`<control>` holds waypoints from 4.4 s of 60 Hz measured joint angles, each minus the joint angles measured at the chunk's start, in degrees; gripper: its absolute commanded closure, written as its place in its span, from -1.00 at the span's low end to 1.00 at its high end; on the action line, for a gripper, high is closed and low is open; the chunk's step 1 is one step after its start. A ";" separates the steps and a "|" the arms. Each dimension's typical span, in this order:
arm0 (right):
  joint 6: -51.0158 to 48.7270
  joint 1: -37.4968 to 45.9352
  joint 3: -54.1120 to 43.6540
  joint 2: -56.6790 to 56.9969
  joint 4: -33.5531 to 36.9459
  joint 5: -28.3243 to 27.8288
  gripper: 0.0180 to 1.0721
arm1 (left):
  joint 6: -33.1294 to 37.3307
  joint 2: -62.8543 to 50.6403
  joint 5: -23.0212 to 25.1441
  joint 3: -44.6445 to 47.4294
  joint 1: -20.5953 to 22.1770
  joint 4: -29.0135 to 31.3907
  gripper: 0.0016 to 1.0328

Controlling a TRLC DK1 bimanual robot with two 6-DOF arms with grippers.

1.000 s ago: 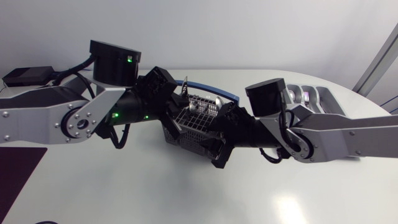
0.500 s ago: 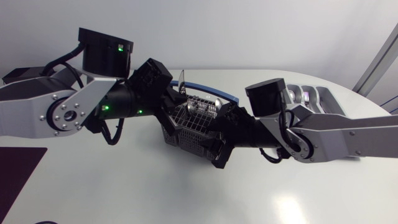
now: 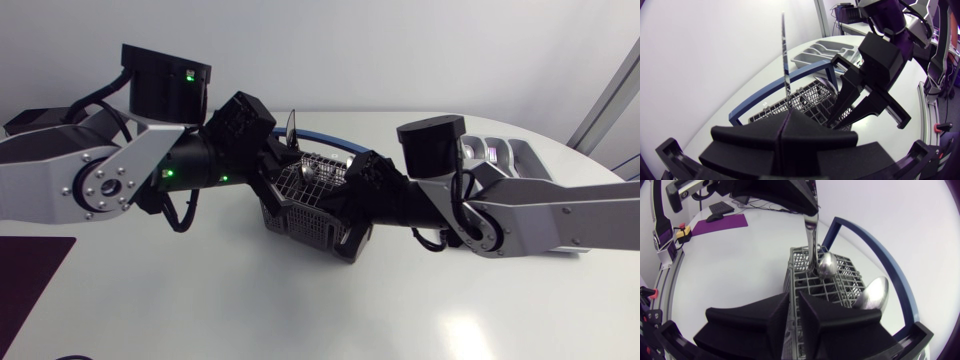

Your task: Unload the cutlery basket into the drawer organizer.

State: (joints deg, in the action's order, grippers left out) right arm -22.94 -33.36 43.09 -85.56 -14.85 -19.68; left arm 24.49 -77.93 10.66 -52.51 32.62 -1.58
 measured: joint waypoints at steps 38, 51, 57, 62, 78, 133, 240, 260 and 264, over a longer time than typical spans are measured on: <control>-2.23 -2.49 1.62 -10.78 -11.52 8.13 0.89 | -2.78 0.33 -7.58 7.52 3.74 -12.46 0.94; -1.29 -2.54 4.20 -12.61 -10.38 8.57 0.89 | -3.72 1.31 -16.04 11.72 8.20 -19.32 0.94; -0.87 -2.25 5.40 -13.14 -9.07 7.93 0.89 | -3.69 2.21 -18.32 12.20 9.35 -19.76 0.94; -0.79 -1.90 6.27 -13.84 -8.70 7.72 0.89 | -3.82 3.82 -18.01 12.24 10.25 -19.80 0.94; -0.22 -1.40 8.66 -15.45 -7.39 6.67 0.89 | -3.91 6.97 -17.38 12.17 12.61 -20.33 0.94; 0.00 -0.28 -7.54 31.76 17.38 -3.30 -0.19 | -6.67 8.17 8.02 -5.95 4.24 14.73 0.94; -2.32 28.52 -5.16 30.82 30.45 -17.22 0.90 | -11.45 6.19 15.47 -13.27 -1.18 19.61 -0.91; -11.47 54.71 -0.33 19.04 31.19 -22.53 0.90 | -9.44 6.05 8.87 -11.98 -1.44 18.82 -0.91; -11.87 57.40 2.10 15.23 30.97 -22.51 0.90 | -9.03 5.77 8.72 -11.80 -1.44 18.82 -0.91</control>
State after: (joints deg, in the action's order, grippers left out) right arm -34.81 24.03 45.19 -70.32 16.12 -42.19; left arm 15.46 -72.16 19.38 -64.31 31.18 17.23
